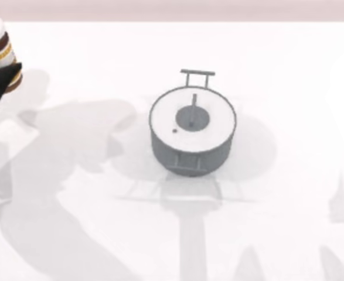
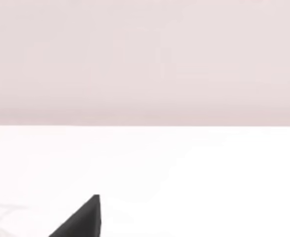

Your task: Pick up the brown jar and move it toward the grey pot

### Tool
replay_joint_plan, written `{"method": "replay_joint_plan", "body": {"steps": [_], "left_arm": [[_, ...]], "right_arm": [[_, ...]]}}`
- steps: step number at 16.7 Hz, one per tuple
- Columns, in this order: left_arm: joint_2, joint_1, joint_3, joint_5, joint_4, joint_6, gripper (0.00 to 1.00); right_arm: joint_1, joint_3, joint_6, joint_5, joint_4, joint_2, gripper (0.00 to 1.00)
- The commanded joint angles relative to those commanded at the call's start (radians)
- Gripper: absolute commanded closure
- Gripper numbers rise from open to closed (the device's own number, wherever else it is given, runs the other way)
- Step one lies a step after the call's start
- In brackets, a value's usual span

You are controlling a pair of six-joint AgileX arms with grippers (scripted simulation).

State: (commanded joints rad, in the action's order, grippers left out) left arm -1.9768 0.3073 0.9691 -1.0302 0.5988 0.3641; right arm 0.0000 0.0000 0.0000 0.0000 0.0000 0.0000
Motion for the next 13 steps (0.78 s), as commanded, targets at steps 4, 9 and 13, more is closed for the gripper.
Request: {"method": "replay_joint_plan", "body": {"steps": [4, 9, 13], "left_arm": [[-0.008, -0.010, -0.005, 0.005, 0.016, -0.001, 1.00], [-0.060, -0.073, -0.138, 0.045, 0.233, -0.036, 1.00], [-0.105, -0.150, -0.302, 0.100, 0.502, -0.079, 1.00]], "right_arm": [[0.000, 0.000, 0.000, 0.000, 0.000, 0.000, 0.00], [0.000, 0.000, 0.000, 0.000, 0.000, 0.000, 0.00], [0.000, 0.000, 0.000, 0.000, 0.000, 0.000, 0.00]]}}
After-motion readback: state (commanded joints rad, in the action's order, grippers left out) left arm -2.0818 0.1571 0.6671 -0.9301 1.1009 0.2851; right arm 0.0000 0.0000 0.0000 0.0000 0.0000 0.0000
